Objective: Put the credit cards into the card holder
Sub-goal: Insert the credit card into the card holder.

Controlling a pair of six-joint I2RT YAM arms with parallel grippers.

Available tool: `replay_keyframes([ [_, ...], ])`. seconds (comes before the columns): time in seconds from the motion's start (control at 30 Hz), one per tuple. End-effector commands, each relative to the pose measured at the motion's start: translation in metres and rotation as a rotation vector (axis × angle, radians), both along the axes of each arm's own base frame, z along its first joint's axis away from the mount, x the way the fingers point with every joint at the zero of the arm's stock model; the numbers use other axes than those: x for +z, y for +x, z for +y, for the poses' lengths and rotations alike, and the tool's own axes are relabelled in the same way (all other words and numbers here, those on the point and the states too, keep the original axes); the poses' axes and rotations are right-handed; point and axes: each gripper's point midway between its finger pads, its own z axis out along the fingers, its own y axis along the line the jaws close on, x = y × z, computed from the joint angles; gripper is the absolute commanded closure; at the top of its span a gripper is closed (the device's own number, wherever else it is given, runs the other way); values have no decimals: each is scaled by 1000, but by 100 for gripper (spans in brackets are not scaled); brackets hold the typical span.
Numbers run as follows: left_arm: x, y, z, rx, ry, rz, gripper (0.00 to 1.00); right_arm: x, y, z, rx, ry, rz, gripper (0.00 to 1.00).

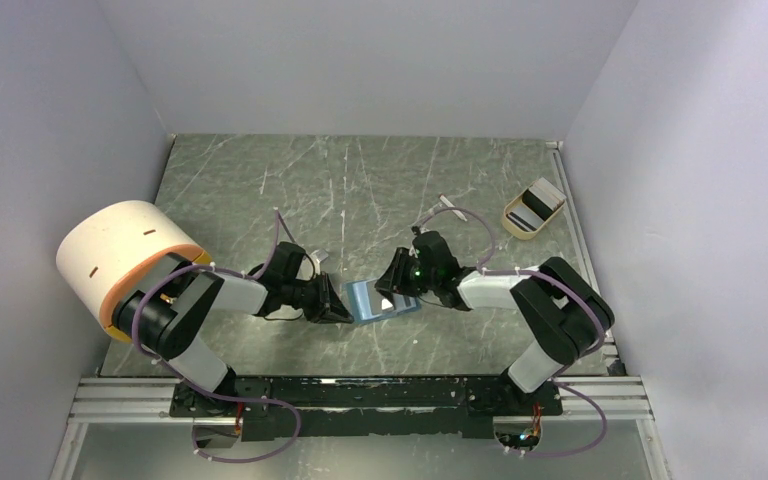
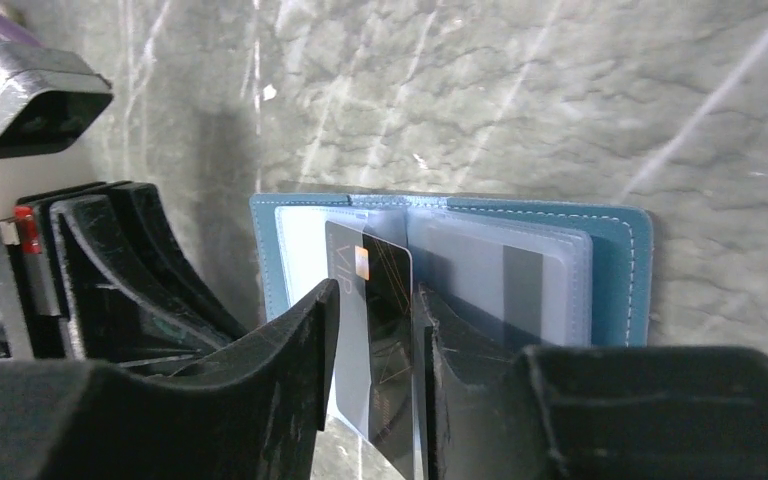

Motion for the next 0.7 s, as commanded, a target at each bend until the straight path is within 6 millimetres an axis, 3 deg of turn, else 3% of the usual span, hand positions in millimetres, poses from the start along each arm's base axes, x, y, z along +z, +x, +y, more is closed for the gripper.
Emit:
replay_keyframes([
  [0.0, 4, -2, -4, -23, -25, -12, 84, -25, -11, -38, -16, -224, 36, 62],
  [0.3, 13, 1, -8, -30, -60, -42, 83, -17, -11, -35, 2, -213, 23, 60],
  [0.43, 21, 13, -13, -14, -87, -98, 69, -13, -10, -32, 8, -193, 11, 60],
  [0.57, 26, 23, -23, 18, -158, -104, 64, -15, -12, -30, 10, -176, 16, 60],
  [0.67, 20, 28, -26, 54, -185, -83, 54, -15, -12, -28, 11, -170, 17, 60],
])
